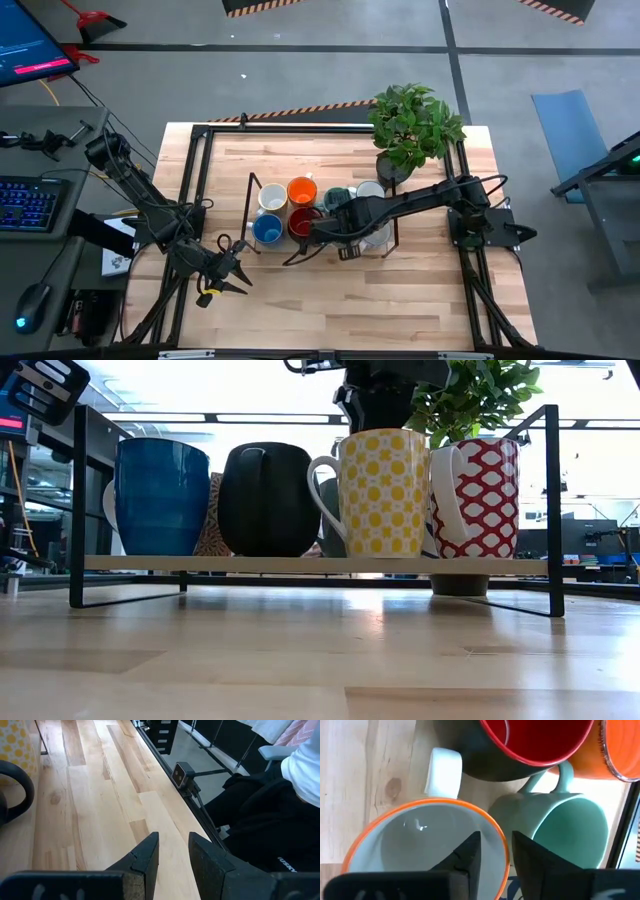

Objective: Place coffee mugs
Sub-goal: Put the yellow and white patterned mug on the shelf

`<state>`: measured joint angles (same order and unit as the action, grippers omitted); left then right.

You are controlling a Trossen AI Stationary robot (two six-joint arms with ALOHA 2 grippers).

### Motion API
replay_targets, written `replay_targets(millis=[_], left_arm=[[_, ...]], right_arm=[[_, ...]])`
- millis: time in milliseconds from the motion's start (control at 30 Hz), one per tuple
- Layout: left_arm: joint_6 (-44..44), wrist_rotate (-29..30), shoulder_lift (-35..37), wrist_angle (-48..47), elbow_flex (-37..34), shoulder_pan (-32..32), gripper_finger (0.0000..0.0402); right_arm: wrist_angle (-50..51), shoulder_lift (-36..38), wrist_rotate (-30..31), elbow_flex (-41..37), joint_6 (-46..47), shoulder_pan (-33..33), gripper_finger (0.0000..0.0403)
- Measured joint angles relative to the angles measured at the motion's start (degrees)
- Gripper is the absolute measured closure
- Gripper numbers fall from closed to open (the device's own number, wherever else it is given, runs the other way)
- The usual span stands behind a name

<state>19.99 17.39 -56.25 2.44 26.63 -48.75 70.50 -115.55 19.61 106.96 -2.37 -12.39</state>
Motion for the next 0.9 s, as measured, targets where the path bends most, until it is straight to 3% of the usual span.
replay_targets(millis=[900], left_arm=[[-0.14, 0.00, 0.00, 0.00, 0.00, 0.00, 0.0307]], right_arm=[[0.00, 0.00, 3.78, 0.00, 1.05, -0.10, 0.0308]])
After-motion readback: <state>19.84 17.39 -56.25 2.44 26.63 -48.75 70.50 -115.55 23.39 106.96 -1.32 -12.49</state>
